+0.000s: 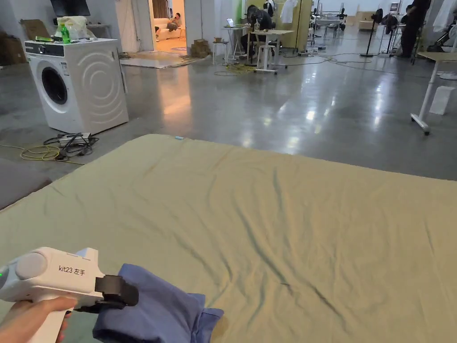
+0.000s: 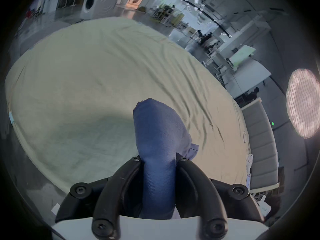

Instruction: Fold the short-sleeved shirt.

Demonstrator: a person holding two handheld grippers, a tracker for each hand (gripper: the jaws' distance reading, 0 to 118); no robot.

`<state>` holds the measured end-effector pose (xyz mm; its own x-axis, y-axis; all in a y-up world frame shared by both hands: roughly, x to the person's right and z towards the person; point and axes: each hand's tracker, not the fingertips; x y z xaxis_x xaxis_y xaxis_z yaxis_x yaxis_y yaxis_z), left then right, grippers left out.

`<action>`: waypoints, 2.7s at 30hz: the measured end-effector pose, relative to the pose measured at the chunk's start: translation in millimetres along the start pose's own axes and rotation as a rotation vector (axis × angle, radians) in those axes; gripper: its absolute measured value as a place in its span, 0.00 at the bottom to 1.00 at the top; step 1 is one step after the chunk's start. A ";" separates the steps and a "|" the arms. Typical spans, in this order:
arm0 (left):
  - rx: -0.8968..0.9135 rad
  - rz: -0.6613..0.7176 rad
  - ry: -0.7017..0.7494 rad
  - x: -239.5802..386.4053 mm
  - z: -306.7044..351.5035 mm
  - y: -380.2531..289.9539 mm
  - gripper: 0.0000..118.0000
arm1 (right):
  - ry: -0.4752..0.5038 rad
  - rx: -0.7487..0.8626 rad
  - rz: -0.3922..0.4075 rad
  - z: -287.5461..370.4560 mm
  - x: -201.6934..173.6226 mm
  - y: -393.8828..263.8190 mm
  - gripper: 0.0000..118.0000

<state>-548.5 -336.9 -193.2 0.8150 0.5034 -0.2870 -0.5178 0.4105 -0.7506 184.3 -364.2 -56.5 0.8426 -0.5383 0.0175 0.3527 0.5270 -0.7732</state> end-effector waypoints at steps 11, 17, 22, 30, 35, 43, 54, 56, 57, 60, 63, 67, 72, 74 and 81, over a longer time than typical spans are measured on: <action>-0.012 -0.007 0.239 14.8 -5.9 -26.8 0.70 | -0.025 -0.012 0.044 8.0 -2.5 4.5 0.00; 0.152 -0.460 0.176 114.7 83.7 -52.2 0.70 | -0.075 0.158 0.097 40.7 -8.3 34.5 0.00; 0.493 -0.563 -0.051 195.5 141.1 -97.1 0.64 | -0.083 0.380 0.211 73.3 -46.4 67.0 0.00; 0.878 -0.763 0.054 301.7 169.8 -207.6 0.29 | -0.131 0.644 0.473 119.1 -105.0 79.9 0.00; 0.887 -0.781 0.181 317.6 176.9 -245.0 0.11 | -0.158 0.681 0.566 133.4 -117.8 67.6 0.00; 0.931 -0.678 0.103 300.6 182.9 -264.6 0.03 | -0.109 0.745 0.615 146.5 -110.3 38.1 0.00; 0.850 -0.712 0.025 311.5 173.9 -270.0 0.03 | -0.121 0.754 0.611 149.1 -116.0 34.8 0.00; 0.841 -0.723 0.023 312.6 173.0 -271.3 0.04 | -0.122 0.757 0.614 149.6 -118.5 33.9 0.00; 0.839 -0.727 0.026 313.6 172.8 -271.8 0.04 | -0.122 0.758 0.614 149.5 -119.1 34.0 0.00; 0.839 -0.739 0.025 313.7 172.3 -271.8 0.08 | -0.129 0.779 0.622 150.5 -122.4 33.6 0.30; 0.843 -0.734 0.019 315.6 172.2 -271.5 0.15 | -0.126 0.769 0.630 150.4 -124.8 34.8 0.41; 0.861 -0.727 0.034 319.2 172.1 -271.8 0.77 | -0.134 0.777 0.662 150.2 -129.2 32.6 0.62; 0.874 -0.693 -0.033 319.1 175.0 -272.7 0.92 | -0.121 0.755 0.637 146.9 -129.7 34.4 0.91; 0.876 -0.691 -0.030 319.7 174.5 -273.0 0.98 | -0.121 0.751 0.633 145.6 -129.9 33.5 1.00; 0.870 -0.685 -0.025 317.4 173.7 -273.3 1.00 | -0.144 0.778 0.644 147.0 -132.3 32.4 1.00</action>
<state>-193.5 -157.3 24.3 0.9985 -0.0235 0.0491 0.0268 0.9973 -0.0683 144.1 -179.3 9.3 0.9885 0.0559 -0.1407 -0.0617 0.9974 -0.0369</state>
